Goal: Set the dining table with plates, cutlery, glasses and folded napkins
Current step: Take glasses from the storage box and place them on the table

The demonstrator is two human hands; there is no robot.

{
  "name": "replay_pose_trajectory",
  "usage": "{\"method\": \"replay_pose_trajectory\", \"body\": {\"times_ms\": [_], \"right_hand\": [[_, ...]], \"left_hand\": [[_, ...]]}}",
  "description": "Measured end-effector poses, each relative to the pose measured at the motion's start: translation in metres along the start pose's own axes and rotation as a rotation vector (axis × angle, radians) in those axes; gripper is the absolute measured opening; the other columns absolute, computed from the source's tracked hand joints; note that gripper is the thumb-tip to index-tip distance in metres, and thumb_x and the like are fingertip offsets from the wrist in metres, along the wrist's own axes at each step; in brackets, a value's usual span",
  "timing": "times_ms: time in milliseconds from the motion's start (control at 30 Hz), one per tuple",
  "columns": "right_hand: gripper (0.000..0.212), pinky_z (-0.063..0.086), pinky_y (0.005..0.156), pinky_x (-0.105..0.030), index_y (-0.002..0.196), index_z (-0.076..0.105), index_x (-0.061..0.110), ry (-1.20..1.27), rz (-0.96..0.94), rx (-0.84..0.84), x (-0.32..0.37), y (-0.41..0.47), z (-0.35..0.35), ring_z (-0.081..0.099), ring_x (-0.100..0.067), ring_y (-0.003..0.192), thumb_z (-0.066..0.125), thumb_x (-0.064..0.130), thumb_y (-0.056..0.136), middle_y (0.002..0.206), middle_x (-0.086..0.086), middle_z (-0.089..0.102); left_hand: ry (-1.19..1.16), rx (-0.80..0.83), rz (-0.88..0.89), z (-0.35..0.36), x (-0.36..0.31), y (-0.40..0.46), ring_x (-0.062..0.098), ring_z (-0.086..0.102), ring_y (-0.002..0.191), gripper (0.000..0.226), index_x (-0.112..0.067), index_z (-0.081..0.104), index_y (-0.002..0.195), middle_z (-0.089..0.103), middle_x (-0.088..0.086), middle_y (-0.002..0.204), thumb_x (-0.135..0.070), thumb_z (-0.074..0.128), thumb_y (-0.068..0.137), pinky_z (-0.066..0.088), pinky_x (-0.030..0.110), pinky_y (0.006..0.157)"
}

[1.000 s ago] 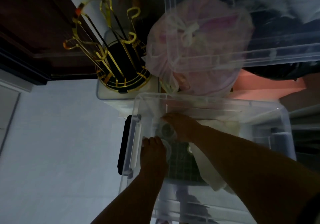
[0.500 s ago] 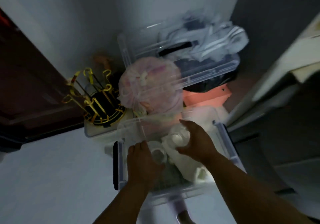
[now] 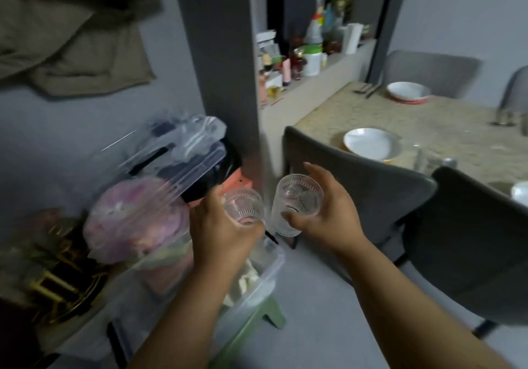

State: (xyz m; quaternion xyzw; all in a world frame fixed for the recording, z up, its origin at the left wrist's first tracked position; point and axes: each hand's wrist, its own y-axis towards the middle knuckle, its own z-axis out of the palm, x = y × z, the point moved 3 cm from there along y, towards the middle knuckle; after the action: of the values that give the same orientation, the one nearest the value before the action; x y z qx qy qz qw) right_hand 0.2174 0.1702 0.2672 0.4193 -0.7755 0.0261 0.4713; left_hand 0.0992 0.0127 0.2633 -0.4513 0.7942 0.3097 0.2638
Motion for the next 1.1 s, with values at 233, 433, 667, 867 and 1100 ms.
{"method": "replay_pose_trajectory", "body": {"times_ms": [233,433,667,867,1100], "right_hand": [[0.09,0.048,0.096,-0.042,0.133,0.037,0.041,-0.012,0.095,-0.306,-0.034,-0.048,-0.143,0.055,-0.011,0.114,0.078,0.051,0.053,0.122,0.014,0.056],[0.091,0.049,0.094,-0.04,0.132,0.04,0.037,-0.06,0.182,-0.537,-0.075,-0.118,-0.28,0.057,-0.009,0.107,0.074,0.054,0.05,0.113,0.009,0.059],[0.091,0.048,0.093,-0.034,0.132,0.043,0.035,-0.142,0.296,-0.712,-0.143,-0.228,-0.44,0.057,-0.008,0.103,0.074,0.052,0.048,0.108,0.008,0.059],[0.093,0.045,0.093,-0.032,0.135,0.04,0.037,-0.274,0.446,-0.756,-0.196,-0.311,-0.554,0.054,-0.01,0.106,0.086,0.039,0.054,0.11,0.008,0.059],[0.092,0.044,0.091,-0.032,0.136,0.038,0.036,-0.312,0.553,-0.856,-0.246,-0.373,-0.639,0.052,-0.011,0.106,0.085,0.039,0.057,0.109,0.01,0.057]], "left_hand": [[-0.179,0.148,0.231,0.06,-0.13,-0.048,0.022,0.051,0.118,0.102,-0.026,0.038,0.136,0.053,0.001,0.127,-0.053,0.083,0.048,0.047,0.04,0.096],[-0.357,0.28,0.391,0.122,-0.246,-0.128,0.014,0.054,0.109,0.099,-0.026,0.041,0.131,0.055,-0.004,0.115,-0.046,0.087,0.046,0.047,0.029,0.09],[-0.425,0.446,0.476,0.205,-0.366,-0.255,0.02,0.052,0.116,0.096,-0.026,0.04,0.133,0.053,0.003,0.125,-0.039,0.087,0.05,0.046,0.034,0.097],[-0.443,0.521,0.532,0.265,-0.454,-0.354,0.022,0.053,0.11,0.088,-0.018,0.045,0.129,0.055,0.0,0.115,-0.035,0.087,0.053,0.041,0.026,0.085],[-0.406,0.636,0.611,0.328,-0.531,-0.426,0.024,0.048,0.118,0.091,-0.023,0.04,0.133,0.053,0.002,0.128,-0.038,0.087,0.056,0.043,0.04,0.099]]}}
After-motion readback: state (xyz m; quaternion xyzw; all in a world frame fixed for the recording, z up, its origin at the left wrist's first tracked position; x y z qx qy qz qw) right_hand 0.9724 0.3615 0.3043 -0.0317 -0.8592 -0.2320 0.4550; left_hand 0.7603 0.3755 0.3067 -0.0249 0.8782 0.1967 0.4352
